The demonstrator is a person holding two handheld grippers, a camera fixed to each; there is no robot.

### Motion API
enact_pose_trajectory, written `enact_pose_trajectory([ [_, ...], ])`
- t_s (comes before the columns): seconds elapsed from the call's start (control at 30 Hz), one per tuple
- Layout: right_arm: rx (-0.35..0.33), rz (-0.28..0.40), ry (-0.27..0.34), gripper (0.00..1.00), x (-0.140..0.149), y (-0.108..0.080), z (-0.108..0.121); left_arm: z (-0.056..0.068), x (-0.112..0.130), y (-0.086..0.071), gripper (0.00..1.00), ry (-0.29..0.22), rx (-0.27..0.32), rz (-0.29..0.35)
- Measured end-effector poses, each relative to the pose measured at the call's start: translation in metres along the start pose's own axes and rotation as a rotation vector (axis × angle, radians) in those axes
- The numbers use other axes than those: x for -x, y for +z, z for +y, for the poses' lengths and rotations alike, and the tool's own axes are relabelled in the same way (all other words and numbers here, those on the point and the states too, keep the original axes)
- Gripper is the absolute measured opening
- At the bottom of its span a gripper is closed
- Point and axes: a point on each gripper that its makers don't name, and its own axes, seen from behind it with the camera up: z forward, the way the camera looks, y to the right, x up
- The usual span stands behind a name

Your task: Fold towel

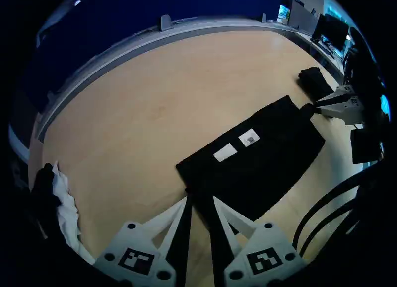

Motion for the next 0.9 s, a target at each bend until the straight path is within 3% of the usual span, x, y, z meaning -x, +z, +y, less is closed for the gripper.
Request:
enact_pose_trajectory([
  [0.1, 0.011, 0.003, 0.006, 0.27, -0.002, 0.001, 0.002, -0.005, -0.001, -0.001, 0.34, 0.0, -0.015, 0.006],
  [0.27, 0.038, 0.021, 0.001, 0.64, -0.005, 0.0, 0.007, -0.014, -0.002, -0.005, 0.53, 0.014, -0.042, 0.015],
  [0.4, 0.036, 0.03, -0.001, 0.85, -0.005, -0.002, 0.007, -0.015, -0.001, -0.008, 0.8, 0.014, -0.038, 0.028],
  [0.47, 0.031, 0.031, 0.003, 0.9, -0.004, -0.003, 0.005, -0.013, -0.001, -0.009, 0.89, 0.006, -0.03, 0.038],
  [0.9, 0.033, 0.043, 0.008, 0.98, -0.007, -0.008, 0.002, -0.016, -0.003, -0.018, 0.9, -0.023, -0.043, 0.062],
])
